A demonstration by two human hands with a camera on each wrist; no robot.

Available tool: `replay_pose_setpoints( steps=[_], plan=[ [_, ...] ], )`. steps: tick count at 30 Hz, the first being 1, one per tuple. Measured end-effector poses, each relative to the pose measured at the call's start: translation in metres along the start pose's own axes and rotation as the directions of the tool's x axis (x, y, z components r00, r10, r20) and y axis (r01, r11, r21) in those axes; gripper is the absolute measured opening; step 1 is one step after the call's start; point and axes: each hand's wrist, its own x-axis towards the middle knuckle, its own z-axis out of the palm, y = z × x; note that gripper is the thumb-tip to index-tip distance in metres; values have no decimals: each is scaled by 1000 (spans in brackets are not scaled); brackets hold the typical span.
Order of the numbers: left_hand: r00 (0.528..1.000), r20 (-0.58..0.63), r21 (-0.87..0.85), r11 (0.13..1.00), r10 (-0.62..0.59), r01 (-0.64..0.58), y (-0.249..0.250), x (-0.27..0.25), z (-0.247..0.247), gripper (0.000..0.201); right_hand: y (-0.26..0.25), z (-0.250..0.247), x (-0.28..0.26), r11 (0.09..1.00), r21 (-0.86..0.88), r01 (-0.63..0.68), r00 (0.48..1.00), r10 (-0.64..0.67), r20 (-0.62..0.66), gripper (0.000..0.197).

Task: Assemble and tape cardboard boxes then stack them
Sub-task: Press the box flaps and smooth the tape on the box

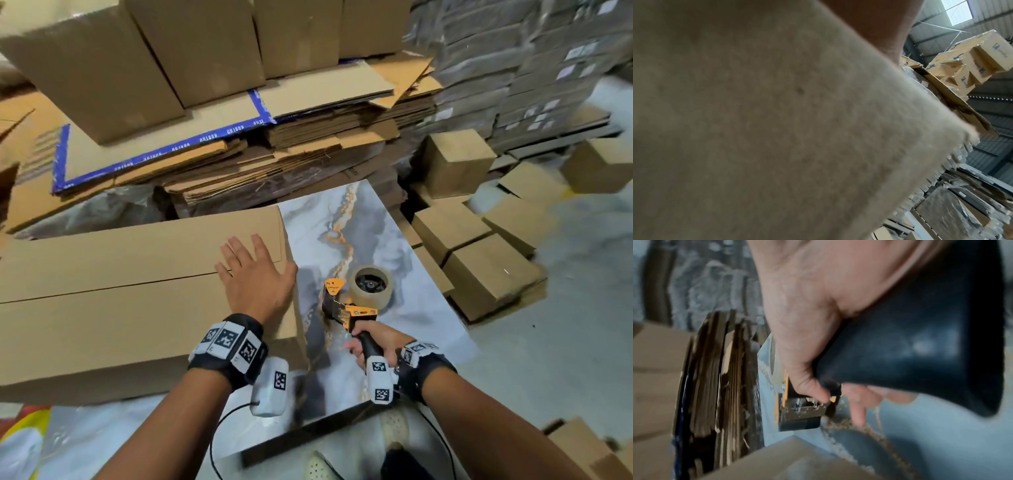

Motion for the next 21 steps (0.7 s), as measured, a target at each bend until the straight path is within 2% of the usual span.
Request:
replay_pose_setpoints(
  steps=[1,3,7,11,13,17,19,21],
  plan=[
    [1000,11,-4,1000,-4,4,4,0,0,89,-2,-1,0,997,78,-17,997,11,80,13],
    [1000,25,-19,1000,-9,9,17,-1,2,88,-8,-3,-5,985,168,-25,989,0,150,18],
    [999,27,-65,998,-24,26,59,-6,11,87,-29,-9,-25,958,267,106,984,-140,109,28],
    [997,50,-163,984,-62,69,106,-3,13,80,-76,-28,-60,912,321,255,951,-297,89,23],
    [994,70,-208,973,-85,98,127,3,13,72,-99,-43,-78,895,273,352,921,-383,66,24],
    [991,107,-298,949,-76,105,156,10,7,60,-136,-64,-106,833,21,553,833,-554,11,20],
    [995,88,-335,940,-37,64,156,12,4,54,-154,-67,-121,783,-86,616,788,-615,36,11],
    [1000,17,-345,938,17,-10,144,13,2,49,-170,-62,-136,724,-189,663,745,-662,81,8]
  ],
)
